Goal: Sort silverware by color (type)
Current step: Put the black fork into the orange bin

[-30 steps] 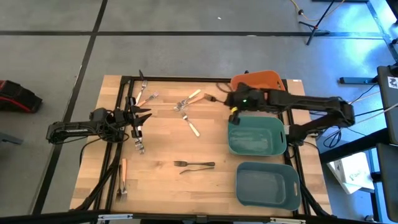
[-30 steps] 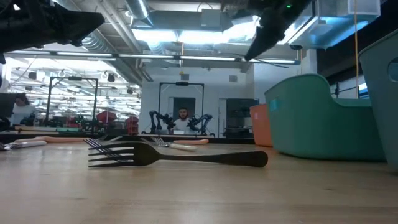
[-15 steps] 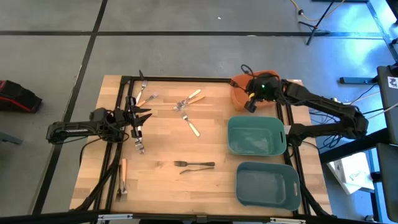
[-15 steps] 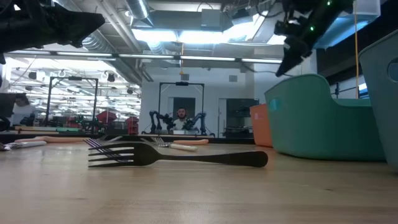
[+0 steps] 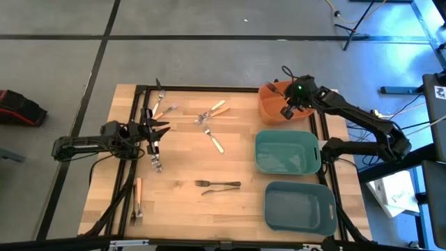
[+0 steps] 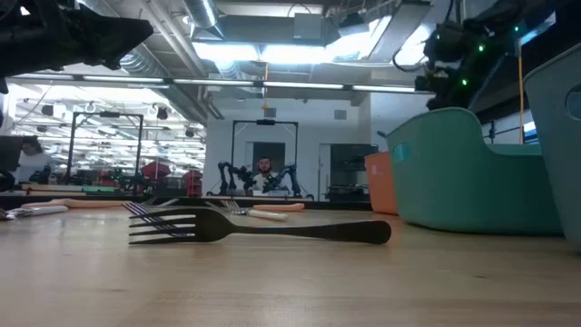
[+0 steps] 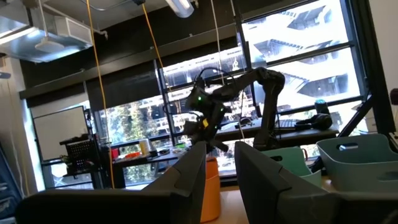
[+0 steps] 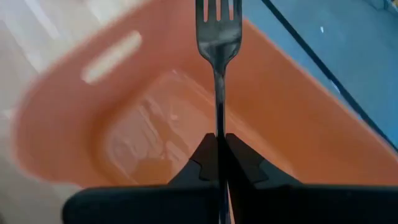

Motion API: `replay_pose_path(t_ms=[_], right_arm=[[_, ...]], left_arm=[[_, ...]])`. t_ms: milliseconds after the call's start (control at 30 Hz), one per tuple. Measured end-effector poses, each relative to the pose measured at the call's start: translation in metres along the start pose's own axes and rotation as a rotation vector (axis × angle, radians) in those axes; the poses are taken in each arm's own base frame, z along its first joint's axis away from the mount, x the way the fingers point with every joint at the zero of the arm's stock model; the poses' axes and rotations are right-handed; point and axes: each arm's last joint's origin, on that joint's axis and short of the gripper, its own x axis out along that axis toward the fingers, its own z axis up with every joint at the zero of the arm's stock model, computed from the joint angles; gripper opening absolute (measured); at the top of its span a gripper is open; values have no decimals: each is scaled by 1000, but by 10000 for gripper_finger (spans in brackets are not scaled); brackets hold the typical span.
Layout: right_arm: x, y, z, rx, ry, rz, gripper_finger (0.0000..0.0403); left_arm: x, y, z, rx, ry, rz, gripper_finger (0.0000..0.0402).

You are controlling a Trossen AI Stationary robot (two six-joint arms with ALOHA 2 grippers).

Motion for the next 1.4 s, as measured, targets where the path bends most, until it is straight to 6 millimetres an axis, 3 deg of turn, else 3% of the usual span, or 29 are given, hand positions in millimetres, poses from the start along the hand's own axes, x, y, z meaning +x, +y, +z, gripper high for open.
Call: replay_pose_path(t_ms=[400,800,900,1133,1267,1400], right_arm=[[24,0,-27,29,91,-18,1],[41,2,-28,33,143,-27,3],[41,2,-29,40,146,-26,24],[40,1,-27,25,146,-25,123],[30,-4,-11,28,117,-11,155],[16,-5,10,37,52,39,162]], left_arm=[[0,0,0,0,1,1,80],[0,0,0,0,1,1,80],[0,0,0,0,1,1,80],[0,0,-1,0,8,18,80],[0,1,-1,1,10,26,80],[0,1,-1,1,10,26,80]])
